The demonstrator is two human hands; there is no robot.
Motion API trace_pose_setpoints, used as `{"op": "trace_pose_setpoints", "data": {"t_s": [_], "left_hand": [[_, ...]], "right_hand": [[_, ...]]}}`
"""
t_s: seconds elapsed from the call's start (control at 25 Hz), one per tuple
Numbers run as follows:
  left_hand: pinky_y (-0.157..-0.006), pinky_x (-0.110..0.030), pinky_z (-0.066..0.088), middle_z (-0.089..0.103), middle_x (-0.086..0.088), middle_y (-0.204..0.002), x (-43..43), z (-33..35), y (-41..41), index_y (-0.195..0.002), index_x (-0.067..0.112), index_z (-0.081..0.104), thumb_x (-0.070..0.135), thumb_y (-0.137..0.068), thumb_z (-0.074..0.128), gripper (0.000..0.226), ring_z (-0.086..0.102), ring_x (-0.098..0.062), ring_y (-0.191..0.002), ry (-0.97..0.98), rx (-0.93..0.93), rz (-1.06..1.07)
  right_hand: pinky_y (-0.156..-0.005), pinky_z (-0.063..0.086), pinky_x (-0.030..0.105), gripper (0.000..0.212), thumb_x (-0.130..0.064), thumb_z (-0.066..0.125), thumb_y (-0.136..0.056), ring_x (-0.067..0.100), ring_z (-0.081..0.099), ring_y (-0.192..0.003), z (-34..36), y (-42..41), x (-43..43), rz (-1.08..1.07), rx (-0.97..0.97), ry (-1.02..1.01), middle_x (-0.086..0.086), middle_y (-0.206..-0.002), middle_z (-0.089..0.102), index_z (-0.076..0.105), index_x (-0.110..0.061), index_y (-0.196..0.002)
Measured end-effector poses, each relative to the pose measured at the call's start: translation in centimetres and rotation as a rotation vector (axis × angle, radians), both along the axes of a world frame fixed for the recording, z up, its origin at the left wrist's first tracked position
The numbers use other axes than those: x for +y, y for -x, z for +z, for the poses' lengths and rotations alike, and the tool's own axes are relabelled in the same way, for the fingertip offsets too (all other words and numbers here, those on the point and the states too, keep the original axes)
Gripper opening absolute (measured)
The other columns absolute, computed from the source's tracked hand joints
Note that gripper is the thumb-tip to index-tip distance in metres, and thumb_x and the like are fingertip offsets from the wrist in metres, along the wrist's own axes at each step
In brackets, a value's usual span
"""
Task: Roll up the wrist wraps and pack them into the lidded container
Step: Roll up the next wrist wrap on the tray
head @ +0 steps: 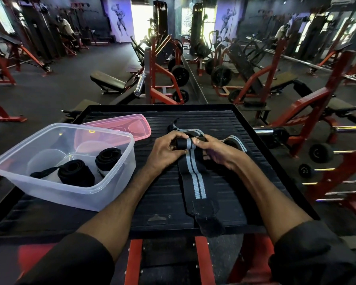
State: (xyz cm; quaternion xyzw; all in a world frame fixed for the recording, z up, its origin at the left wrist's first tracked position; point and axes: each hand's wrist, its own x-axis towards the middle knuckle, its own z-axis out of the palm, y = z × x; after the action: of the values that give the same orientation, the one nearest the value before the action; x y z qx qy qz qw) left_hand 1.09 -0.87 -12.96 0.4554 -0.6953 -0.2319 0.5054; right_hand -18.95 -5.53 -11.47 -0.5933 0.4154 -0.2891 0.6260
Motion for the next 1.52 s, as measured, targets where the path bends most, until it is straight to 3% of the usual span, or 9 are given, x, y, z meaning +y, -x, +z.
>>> {"op": "trace_pose_setpoints", "data": {"t_s": [0.16, 0.36, 0.56, 0.72, 0.92, 1.08, 1.24, 1.36, 1.52], "left_hand": [[-0.099, -0.031, 0.053, 0.069, 0.000, -0.116, -0.4, -0.3, 0.7, -0.112, 0.011, 0.065, -0.008, -0.078, 0.072, 0.039, 0.065, -0.011, -0.112, 0.043, 0.043, 0.033], [-0.100, -0.027, 0.046, 0.049, -0.005, -0.140, -0.5, 0.1, 1.1, -0.136, 0.023, 0.047, -0.002, -0.085, 0.067, 0.060, 0.054, -0.015, -0.121, -0.429, 0.397, -0.232], [-0.101, -0.024, 0.048, 0.059, -0.002, -0.126, -0.6, 0.3, 2.3, -0.140, 0.022, 0.040, 0.011, -0.080, 0.066, 0.066, 0.059, -0.011, -0.112, -0.515, 0.609, -0.232], [-0.075, -0.014, 0.050, 0.060, 0.000, -0.126, -0.7, 0.0, 0.4, -0.137, 0.022, 0.050, 0.016, -0.091, 0.071, 0.051, 0.060, -0.003, -0.095, -0.495, 0.270, -0.178], [-0.086, -0.017, 0.050, 0.069, 0.010, -0.103, -0.6, -0.8, -0.1, -0.113, 0.013, 0.067, 0.016, -0.072, 0.089, 0.047, 0.065, 0.000, -0.093, -0.270, -0.016, -0.044], [-0.093, -0.014, 0.048, 0.070, 0.010, -0.109, -0.5, -0.8, -0.3, -0.115, 0.018, 0.068, 0.021, -0.069, 0.091, 0.052, 0.065, -0.002, -0.105, -0.198, -0.007, -0.005], [-0.098, -0.018, 0.048, 0.070, 0.007, -0.112, -0.5, -0.7, 0.0, -0.112, 0.023, 0.067, 0.014, -0.067, 0.091, 0.052, 0.065, -0.007, -0.109, -0.103, -0.006, 0.004], [-0.097, -0.017, 0.047, 0.068, 0.010, -0.109, -0.4, -0.7, -0.1, -0.110, 0.025, 0.065, 0.006, -0.066, 0.090, 0.054, 0.063, 0.000, -0.107, -0.069, -0.007, 0.018], [-0.094, -0.018, 0.047, 0.062, 0.012, -0.111, -0.4, -0.5, 0.4, -0.115, 0.024, 0.058, -0.007, -0.073, 0.080, 0.056, 0.060, 0.003, -0.104, -0.177, 0.061, -0.068]], "right_hand": [[-0.080, 0.045, 0.037, 0.027, -0.035, 0.077, -0.085, 0.019, 0.062, -0.100, -0.4, -0.7, 0.5, -0.103, -0.030, 0.132, -0.003, -0.104, 0.072, 0.069, -0.028, -0.110], [-0.077, 0.052, 0.027, 0.026, -0.009, 0.076, -0.084, 0.013, 0.072, -0.091, -0.3, -0.8, 1.4, -0.148, -0.152, 0.138, -0.001, -0.098, 0.077, 0.072, -0.021, -0.106], [-0.086, 0.056, 0.026, 0.023, -0.003, 0.067, -0.091, 0.020, 0.072, -0.101, -0.8, -1.9, 2.1, -0.179, -0.198, 0.173, 0.009, -0.107, 0.076, 0.070, -0.006, -0.113], [-0.093, 0.057, 0.035, 0.039, 0.012, 0.067, -0.078, 0.028, 0.071, -0.103, -0.4, -0.9, 1.2, -0.154, -0.232, 0.159, 0.015, -0.108, 0.075, 0.071, -0.004, -0.113], [-0.084, 0.054, 0.032, 0.063, 0.022, 0.056, -0.061, 0.023, 0.064, -0.108, -0.7, -0.4, 0.6, -0.035, -0.089, 0.149, 0.003, -0.106, 0.074, 0.074, -0.018, -0.106], [-0.095, 0.053, 0.041, 0.043, 0.005, 0.062, -0.084, 0.022, 0.070, -0.103, 0.7, 0.4, 0.5, 0.072, -0.391, -0.132, 0.007, -0.116, 0.072, 0.067, -0.014, -0.122], [-0.073, 0.052, 0.027, 0.024, -0.031, 0.076, -0.086, 0.010, 0.068, -0.081, 0.5, -0.1, 1.1, -0.007, -0.066, -0.031, -0.008, -0.087, 0.074, 0.066, -0.021, -0.106], [-0.065, 0.049, 0.018, 0.014, -0.034, 0.065, -0.096, 0.000, 0.064, -0.067, 0.5, -0.1, 1.4, 0.034, 0.006, 0.022, -0.012, -0.077, 0.072, 0.065, -0.021, -0.098], [-0.075, 0.055, 0.028, 0.024, -0.029, 0.074, -0.091, 0.016, 0.068, -0.088, 0.0, 0.0, 1.1, -0.009, -0.027, 0.060, 0.001, -0.095, 0.075, 0.069, -0.015, -0.109]]}}
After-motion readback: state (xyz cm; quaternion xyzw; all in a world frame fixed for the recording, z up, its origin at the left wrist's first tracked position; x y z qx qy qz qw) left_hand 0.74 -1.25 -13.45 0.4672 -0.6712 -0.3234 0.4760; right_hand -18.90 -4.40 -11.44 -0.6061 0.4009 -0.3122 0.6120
